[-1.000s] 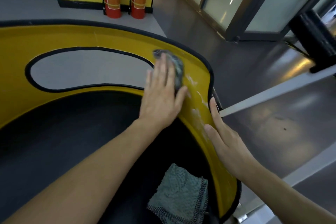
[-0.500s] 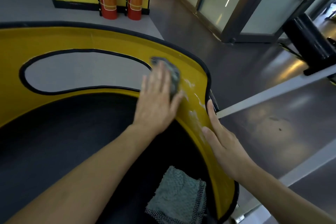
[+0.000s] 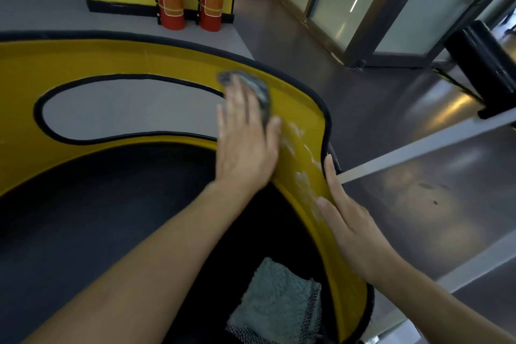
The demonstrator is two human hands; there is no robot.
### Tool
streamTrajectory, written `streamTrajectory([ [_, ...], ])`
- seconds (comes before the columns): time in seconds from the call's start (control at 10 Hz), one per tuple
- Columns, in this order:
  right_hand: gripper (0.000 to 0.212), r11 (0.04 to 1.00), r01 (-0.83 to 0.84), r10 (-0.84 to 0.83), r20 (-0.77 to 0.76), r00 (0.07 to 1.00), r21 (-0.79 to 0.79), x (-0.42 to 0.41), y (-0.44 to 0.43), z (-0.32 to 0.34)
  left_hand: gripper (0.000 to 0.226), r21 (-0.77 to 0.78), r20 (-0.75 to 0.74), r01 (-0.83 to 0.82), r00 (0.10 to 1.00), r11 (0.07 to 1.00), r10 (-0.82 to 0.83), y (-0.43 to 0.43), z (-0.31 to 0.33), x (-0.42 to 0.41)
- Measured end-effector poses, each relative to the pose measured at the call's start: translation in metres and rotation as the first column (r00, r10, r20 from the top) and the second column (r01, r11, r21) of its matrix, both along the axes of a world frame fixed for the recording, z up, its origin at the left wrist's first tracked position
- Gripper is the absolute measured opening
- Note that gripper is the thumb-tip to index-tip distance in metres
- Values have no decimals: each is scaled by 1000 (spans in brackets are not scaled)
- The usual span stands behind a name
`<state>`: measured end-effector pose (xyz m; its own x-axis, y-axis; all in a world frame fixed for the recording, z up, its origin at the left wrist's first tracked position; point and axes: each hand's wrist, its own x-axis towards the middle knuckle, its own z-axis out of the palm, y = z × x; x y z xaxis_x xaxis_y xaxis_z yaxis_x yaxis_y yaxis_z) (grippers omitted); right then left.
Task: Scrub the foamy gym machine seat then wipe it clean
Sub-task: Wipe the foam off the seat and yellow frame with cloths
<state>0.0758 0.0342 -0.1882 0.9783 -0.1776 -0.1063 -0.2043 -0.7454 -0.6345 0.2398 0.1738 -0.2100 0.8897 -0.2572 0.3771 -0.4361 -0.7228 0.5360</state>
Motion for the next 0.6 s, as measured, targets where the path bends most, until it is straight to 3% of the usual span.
streamTrajectory([
  [0.1, 63, 1000, 1, -1, -18, 1000, 10, 1, 1, 0, 73, -109, -62, -50, 997, 993, 43, 0, 12, 2],
  [0.2, 66, 1000, 8, -9, 1, 1000, 18, 1, 2, 2, 68, 76, 137, 245, 957, 966, -254, -15, 6, -32],
  [0.3, 61, 1000, 22, -23, 21, 1000, 18, 0, 1, 0, 67, 144, 185, 323, 920, 935, -347, -11, -6, -28],
  [0.4, 58, 1000, 16, -16, 33, 999, 22, 0, -1, -3, 70, -154, -28, 2, 1000, 988, -6, -7, 12, 0],
  [0.5, 65, 999, 3, -3, 9, 1000, 41, 0, 1, -1, 68, -226, -47, 34, 998, 973, -46, -19, 22, -16],
  [0.6, 67, 1000, -3, 2, 39, 999, 27, 1, 1, -1, 65, 91, 167, 355, 916, 931, -365, -22, 4, -47],
])
